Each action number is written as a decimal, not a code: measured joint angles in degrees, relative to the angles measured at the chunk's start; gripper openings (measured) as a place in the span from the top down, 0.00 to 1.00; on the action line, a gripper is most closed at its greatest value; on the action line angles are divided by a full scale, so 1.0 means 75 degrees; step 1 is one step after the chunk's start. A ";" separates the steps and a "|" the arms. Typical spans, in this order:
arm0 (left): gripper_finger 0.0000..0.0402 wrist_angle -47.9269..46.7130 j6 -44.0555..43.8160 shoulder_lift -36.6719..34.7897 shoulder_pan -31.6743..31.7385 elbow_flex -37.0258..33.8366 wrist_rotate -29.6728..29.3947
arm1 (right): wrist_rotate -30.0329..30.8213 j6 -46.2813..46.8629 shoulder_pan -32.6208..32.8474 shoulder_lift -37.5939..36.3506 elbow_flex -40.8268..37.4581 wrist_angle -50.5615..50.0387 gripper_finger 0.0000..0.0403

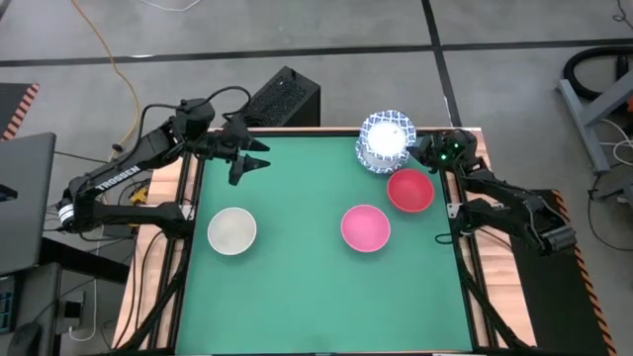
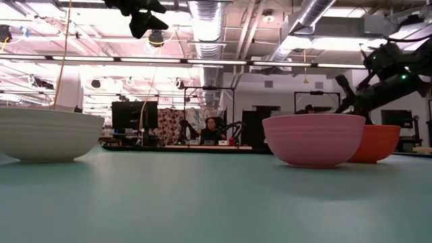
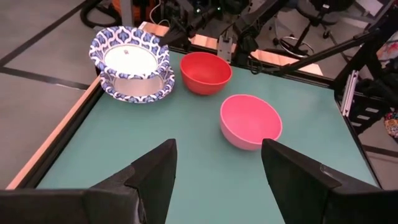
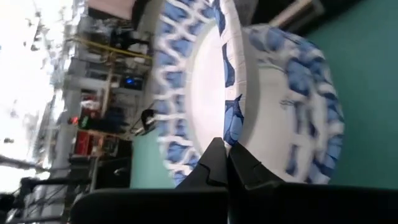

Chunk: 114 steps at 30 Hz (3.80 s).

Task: Nest bowls inside each other by size order
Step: Stack the white patterned bowl on top of the white patterned bowl, then stack the orange bowl on top of the white patterned bowl

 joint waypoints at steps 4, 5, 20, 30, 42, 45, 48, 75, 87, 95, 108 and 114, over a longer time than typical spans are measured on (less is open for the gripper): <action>0.44 -0.0003 0.0015 0.0000 0.0000 0.0000 0.0000 | 0.0554 -0.0328 0.0222 0.0017 -0.0025 -0.0915 0.99; 0.44 -0.0003 0.0017 0.0000 0.0000 0.0000 0.0000 | 0.0554 -0.0413 0.0264 0.0015 -0.0025 -0.1010 0.99; 0.44 -0.0003 0.0099 0.0000 0.0003 0.0000 0.0000 | 0.0665 -0.0453 0.0291 0.0015 -0.0022 -0.1256 0.99; 0.44 -0.0102 0.0091 0.0000 0.0003 0.0000 -0.0129 | 0.0671 -0.0652 0.0291 0.0015 -0.0013 -0.1324 0.86; 0.44 -0.0245 0.0125 0.0003 0.0000 0.0000 -0.0166 | 0.0668 -0.0987 0.0291 0.0015 -0.0013 -0.0989 0.69; 0.44 -0.0245 0.0126 0.0003 0.0003 0.0000 -0.0166 | 0.0487 -0.0984 0.0294 0.0009 -0.0010 -0.0865 0.63; 0.44 -0.0245 0.0125 0.0003 0.0003 0.0000 -0.0166 | 0.0429 -0.0952 0.0295 0.0009 -0.0010 -0.0920 0.58; 0.44 -0.0919 0.0338 0.0003 0.0003 0.0000 -0.0172 | 0.1353 -0.1941 0.0578 0.0006 0.1240 -0.3682 0.56; 0.44 -0.1045 0.0405 0.0003 0.0003 0.0000 -0.0162 | 0.2072 -0.3021 0.1372 0.0002 0.2342 -0.4993 0.56; 0.44 -0.1524 0.0399 -0.0029 0.0003 0.0000 -0.0119 | 0.2222 -0.5405 0.1861 -0.0012 0.3506 -0.7827 0.56; 0.44 -0.1577 0.0377 -0.0029 0.0000 -0.0003 -0.0244 | 0.3161 -0.5755 0.2612 -0.0052 0.3631 -0.9585 0.56; 0.44 -0.1576 0.0358 -0.0029 -0.0009 -0.0003 -0.0333 | 0.3805 -0.5206 0.2657 -0.0050 0.3631 -0.9603 0.56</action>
